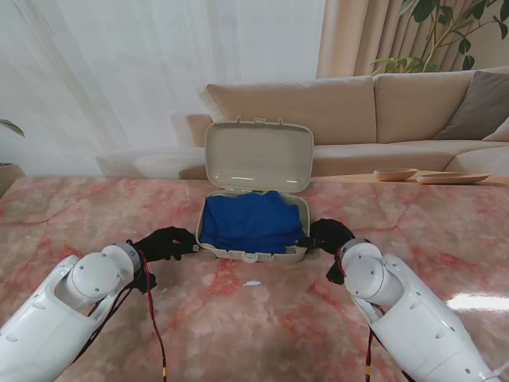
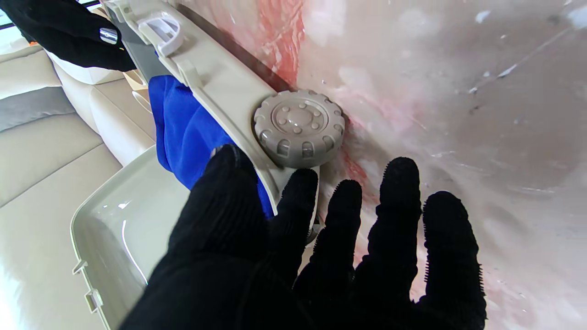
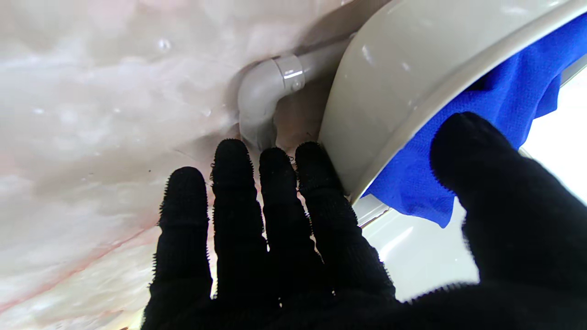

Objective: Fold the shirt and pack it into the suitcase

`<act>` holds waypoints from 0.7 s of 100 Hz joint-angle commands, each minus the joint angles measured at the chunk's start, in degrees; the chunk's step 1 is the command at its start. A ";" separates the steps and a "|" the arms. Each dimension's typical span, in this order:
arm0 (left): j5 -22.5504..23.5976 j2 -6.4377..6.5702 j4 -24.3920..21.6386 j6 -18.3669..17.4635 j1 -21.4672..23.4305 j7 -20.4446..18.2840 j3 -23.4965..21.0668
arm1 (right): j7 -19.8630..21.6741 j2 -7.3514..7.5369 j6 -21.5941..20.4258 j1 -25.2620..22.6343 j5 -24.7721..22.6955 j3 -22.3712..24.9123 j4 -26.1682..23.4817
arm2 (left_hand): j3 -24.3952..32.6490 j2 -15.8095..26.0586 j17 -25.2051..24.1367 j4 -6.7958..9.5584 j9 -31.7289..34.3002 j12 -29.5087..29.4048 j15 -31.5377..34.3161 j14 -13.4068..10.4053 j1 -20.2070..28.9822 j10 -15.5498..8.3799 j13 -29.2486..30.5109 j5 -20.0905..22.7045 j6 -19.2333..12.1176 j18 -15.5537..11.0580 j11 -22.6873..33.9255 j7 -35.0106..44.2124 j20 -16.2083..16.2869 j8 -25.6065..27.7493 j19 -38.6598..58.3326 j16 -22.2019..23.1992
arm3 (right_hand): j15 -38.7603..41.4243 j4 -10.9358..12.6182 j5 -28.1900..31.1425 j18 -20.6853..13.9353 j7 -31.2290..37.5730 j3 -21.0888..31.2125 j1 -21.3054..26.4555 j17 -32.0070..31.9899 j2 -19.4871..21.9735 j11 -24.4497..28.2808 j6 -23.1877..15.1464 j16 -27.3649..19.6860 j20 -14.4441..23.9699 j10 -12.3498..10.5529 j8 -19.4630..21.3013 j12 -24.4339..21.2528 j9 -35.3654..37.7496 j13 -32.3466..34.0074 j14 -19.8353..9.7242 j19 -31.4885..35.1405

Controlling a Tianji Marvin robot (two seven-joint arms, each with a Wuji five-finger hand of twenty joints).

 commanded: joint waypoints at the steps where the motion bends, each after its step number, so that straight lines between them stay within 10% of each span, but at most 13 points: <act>1: 0.24 0.05 -0.54 -0.26 0.78 -0.47 0.15 | 1.28 -0.24 -0.84 -1.44 0.69 -0.31 -0.81 | -2.06 1.96 -1.01 0.44 1.80 -0.39 -1.82 1.54 1.48 0.00 -2.04 1.64 -4.00 1.32 -1.02 0.51 0.27 0.25 -0.86 -0.16 | 0.14 2.67 1.67 0.79 0.62 -0.68 0.60 -0.32 0.10 -0.41 -7.22 -1.29 0.19 0.50 0.55 -1.07 -0.06 -0.48 0.17 0.60; 70: 1.99 0.92 -2.64 -0.44 3.33 -2.90 -1.99 | 3.93 0.89 -2.37 -5.83 -1.43 2.77 -5.33 | -2.09 2.34 -1.10 0.41 1.55 -0.65 -2.56 1.57 1.45 0.17 -2.15 1.56 -3.88 1.27 -1.35 0.17 -0.24 0.34 -1.68 -0.94 | 0.24 2.52 2.69 1.48 0.86 -0.46 -0.18 0.71 -0.06 -0.99 -7.51 -1.16 0.43 0.57 0.49 -1.13 1.31 0.53 0.56 1.14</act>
